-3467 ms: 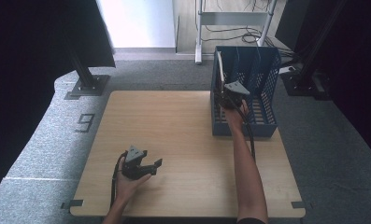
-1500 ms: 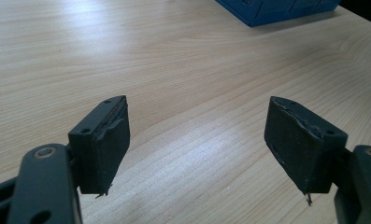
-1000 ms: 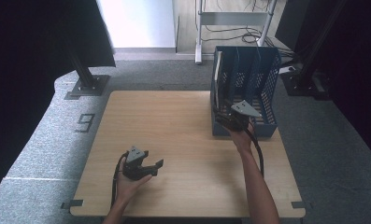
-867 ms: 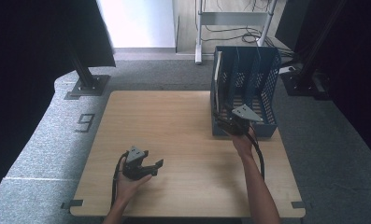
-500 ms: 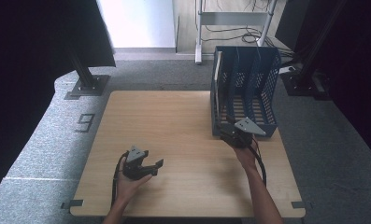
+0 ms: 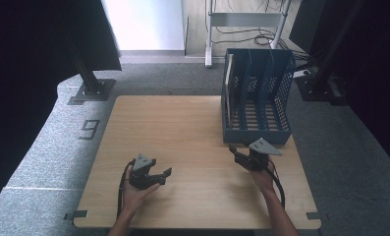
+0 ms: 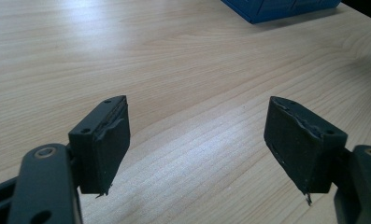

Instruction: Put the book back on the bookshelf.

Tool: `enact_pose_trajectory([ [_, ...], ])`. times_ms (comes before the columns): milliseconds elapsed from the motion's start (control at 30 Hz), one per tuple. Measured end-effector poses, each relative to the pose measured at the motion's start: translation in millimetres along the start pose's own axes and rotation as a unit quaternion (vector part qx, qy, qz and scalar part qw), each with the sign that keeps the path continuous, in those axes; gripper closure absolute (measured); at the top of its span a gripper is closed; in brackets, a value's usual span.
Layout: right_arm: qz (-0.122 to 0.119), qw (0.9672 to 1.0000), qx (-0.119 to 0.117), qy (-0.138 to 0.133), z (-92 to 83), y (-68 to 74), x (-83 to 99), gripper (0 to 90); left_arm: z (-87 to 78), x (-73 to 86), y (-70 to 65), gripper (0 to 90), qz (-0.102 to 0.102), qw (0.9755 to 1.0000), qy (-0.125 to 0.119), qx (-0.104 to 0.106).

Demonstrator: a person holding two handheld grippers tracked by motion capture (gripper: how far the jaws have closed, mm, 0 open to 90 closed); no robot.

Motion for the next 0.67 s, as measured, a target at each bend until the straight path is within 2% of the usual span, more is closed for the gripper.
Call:
enact_pose_trajectory([
  [67,0.000,0.9999,-0.004,0.014,0.1,-1.5,7.9,42.4,1.5,1.0,-0.7,22.7,0.000,1.0000,0.002,0.000],
  [233,0.000,0.9995,-0.007,0.030,-1.0,-2.9,20.9,42.4,3.2,1.7,-2.6,22.6,0.002,1.0000,0.005,0.001],
  [567,-0.006,0.9994,-0.014,0.030,-3.7,1.2,21.3,41.5,1.9,1.6,-2.2,22.6,0.002,1.0000,0.004,0.003],
  [667,-0.008,0.9990,-0.014,0.041,-2.2,2.3,24.9,40.4,1.6,1.7,-1.7,22.5,0.001,1.0000,0.003,0.003],
])
Point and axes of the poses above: each handheld gripper's, and its own axes: z roughly forward along the jaws, x roughly out of its underside, y roughly to its left, the point moved 9 cm from there along z, roughly forward along the jaws, and after that the axes turned 6 degrees about z, right-handed, at the moved point
